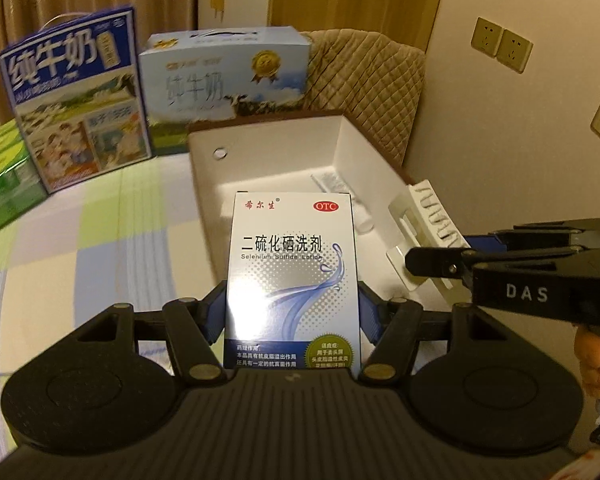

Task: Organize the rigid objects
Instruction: 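Carry the medicine box and toothpick case into the brown box with both grippers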

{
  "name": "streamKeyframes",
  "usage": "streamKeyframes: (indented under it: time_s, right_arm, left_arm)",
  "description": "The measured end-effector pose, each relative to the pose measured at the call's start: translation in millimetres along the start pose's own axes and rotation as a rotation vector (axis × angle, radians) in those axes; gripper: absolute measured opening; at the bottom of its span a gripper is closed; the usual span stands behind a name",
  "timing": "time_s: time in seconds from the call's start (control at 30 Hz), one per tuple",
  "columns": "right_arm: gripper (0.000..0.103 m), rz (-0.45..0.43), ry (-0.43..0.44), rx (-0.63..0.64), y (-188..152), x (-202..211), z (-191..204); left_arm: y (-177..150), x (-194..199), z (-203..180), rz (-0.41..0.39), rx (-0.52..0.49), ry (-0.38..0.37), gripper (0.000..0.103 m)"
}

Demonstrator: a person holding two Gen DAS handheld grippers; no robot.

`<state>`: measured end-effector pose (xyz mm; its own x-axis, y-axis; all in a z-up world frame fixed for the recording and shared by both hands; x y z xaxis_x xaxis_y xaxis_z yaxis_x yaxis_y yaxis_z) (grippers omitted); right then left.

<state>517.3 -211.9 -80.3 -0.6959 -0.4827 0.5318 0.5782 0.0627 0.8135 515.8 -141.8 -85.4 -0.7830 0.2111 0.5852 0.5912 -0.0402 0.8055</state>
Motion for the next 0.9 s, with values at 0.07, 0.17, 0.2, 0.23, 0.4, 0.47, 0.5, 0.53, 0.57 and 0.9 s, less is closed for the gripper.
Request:
streamKeyframes:
  time_s: [0.07,0.17,0.2,0.23,0.4,0.47,0.5,0.53,0.57,0.9]
  right_arm:
    - [0.025,-0.009,-0.009,-0.002,9.7,-6.2,-12.0]
    - [0.025,-0.011,-0.022,-0.006,18.1,-17.3,-28.4]
    - [0.025,-0.010,-0.026,-0.006,21.0,-22.3,-33.4]
    - [0.025,-0.008,-0.028,-0.006,23.7,-27.2,-38.0]
    - [0.025,0.005,-0.030,-0.010,36.6,-59.4,-59.7]
    - [0.025,0.011,-0.040,-0.009,41.6,-75.2,-67.6]
    - [0.025,0.013,-0.040,-0.013,44.2,-83.0,-71.4]
    - [0.025,0.017,-0.039,-0.023,47.1,-92.7,-75.8]
    - [0.025,0.020,-0.038,-0.033,49.7,-100.6,-79.9]
    - [0.025,0.050,-0.084,-0.028,69.0,-156.5,-108.3]
  left_arm:
    - [5.7,-10.9,-3.5,0.004,-0.005,0.003,0.061]
    - [15.4,-30.1,-8.0,0.007,-0.012,0.012,0.061]
    - [19.5,-38.6,-8.8,0.009,-0.016,0.016,0.061]
    - [22.6,-45.6,-9.1,0.012,-0.020,0.020,0.061]
    - [41.2,-85.5,-6.8,0.016,-0.036,0.039,0.061]
    - [47.1,-103.4,-3.8,0.019,-0.046,0.056,0.061]
    - [49.2,-112.2,-1.7,0.027,-0.047,0.066,0.061]
    - [51.2,-119.5,-0.4,0.030,-0.045,0.070,0.061]
    - [53.9,-127.5,1.2,0.030,-0.040,0.070,0.061]
    - [69.3,-190.6,14.4,0.052,-0.034,0.072,0.060]
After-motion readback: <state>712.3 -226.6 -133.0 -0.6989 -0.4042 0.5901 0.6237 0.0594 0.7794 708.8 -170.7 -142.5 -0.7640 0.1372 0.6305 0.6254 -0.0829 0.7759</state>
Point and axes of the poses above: each gripper's, at about its wrist camera, not at the fingertips, and x roughly against the way its jaws point, z to its left, y to its top, the point moved 9 cm from there along -x, roughly the way its jaws point, and after that the axes turned 12 degrees about -z, right-handed, at the moved point
